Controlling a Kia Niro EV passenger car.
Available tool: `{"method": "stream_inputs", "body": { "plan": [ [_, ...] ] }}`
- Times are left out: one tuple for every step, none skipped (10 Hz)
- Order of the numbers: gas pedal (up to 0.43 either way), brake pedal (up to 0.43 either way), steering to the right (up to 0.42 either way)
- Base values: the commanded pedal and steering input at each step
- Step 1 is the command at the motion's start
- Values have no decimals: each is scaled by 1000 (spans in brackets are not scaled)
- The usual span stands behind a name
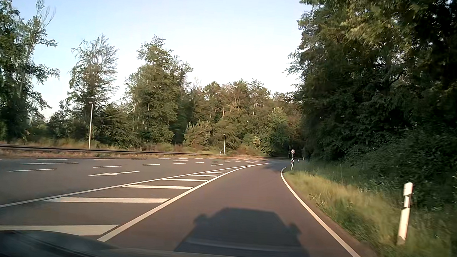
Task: Follow the waypoints while adhering to traffic rules and regulations
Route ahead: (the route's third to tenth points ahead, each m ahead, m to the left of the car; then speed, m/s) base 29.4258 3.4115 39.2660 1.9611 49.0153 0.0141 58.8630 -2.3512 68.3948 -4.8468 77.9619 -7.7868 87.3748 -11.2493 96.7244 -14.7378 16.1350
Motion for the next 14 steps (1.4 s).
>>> {"method": "stream_inputs", "body": {
  "plan": [
    [398,12,20],
    [398,12,20],
    [398,12,20],
    [398,12,19],
    [398,12,18],
    [398,12,18],
    [390,12,18],
    [378,12,18],
    [358,12,18],
    [350,18,18],
    [319,12,18],
    [287,12,19],
    [268,12,18],
    [240,12,19]
  ]
}}
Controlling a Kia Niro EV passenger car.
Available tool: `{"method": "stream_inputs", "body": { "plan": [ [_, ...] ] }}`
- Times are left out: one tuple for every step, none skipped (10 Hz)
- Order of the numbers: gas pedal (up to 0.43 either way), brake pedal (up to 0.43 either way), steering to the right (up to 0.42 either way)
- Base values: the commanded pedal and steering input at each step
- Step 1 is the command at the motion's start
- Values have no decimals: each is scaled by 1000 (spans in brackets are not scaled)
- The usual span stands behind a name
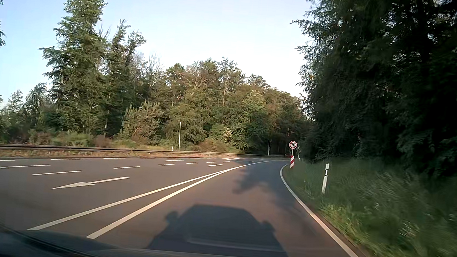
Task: Follow the waypoints while adhering to traffic rules and regulations
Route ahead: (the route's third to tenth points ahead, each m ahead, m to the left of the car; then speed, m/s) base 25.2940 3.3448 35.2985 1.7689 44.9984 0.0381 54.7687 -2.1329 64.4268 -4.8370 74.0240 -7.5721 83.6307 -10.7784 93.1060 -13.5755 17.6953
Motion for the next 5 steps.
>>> {"method": "stream_inputs", "body": {
  "plan": [
    [228,12,19],
    [209,12,19],
    [209,12,20],
    [209,12,21],
    [209,12,21]
  ]
}}
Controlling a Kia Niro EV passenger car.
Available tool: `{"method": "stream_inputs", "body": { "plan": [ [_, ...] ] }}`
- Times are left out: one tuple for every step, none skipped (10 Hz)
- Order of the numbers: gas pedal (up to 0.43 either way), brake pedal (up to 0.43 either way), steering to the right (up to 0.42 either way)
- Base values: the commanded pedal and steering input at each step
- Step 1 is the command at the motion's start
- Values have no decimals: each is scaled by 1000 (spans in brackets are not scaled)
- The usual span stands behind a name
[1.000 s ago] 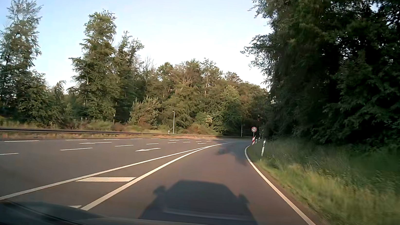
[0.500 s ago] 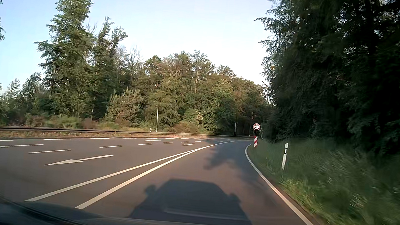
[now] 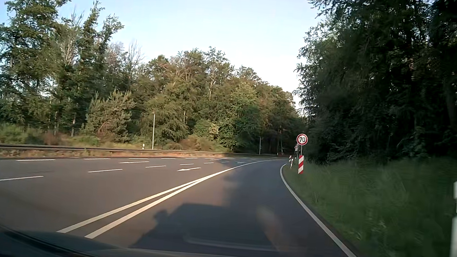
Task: Follow the waypoints while adhering to traffic rules and regulations
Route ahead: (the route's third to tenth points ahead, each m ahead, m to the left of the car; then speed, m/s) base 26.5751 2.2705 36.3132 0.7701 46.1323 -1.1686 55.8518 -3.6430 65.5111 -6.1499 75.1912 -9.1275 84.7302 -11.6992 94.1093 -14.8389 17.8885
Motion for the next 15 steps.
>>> {"method": "stream_inputs", "body": {
  "plan": [
    [209,12,20],
    [209,12,20],
    [197,12,19],
    [189,12,19],
    [189,12,18],
    [169,12,18],
    [157,12,18],
    [150,12,18],
    [138,12,18],
    [138,12,18],
    [138,12,17],
    [138,12,17],
    [138,12,17],
    [138,12,17],
    [138,12,17]
  ]
}}
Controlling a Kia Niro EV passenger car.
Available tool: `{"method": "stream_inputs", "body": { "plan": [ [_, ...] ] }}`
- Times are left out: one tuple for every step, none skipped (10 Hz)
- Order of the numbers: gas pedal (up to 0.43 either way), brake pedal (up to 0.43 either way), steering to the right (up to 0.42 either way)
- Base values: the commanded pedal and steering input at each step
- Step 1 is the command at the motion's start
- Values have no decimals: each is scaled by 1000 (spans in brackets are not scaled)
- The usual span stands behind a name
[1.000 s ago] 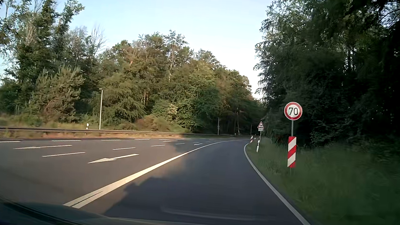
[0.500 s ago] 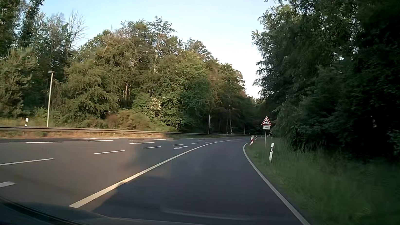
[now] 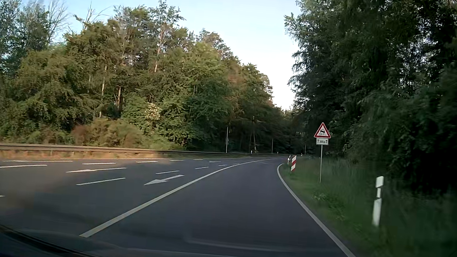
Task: Follow the waypoints while adhering to traffic rules and regulations
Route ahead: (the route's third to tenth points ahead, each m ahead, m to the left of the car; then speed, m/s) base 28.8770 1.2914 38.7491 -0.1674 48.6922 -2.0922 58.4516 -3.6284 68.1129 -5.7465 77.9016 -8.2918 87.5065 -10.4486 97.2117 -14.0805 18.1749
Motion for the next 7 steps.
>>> {"method": "stream_inputs", "body": {
  "plan": [
    [138,12,17],
    [138,18,17],
    [138,18,17],
    [138,18,17],
    [138,12,17],
    [130,18,17],
    [130,12,17]
  ]
}}
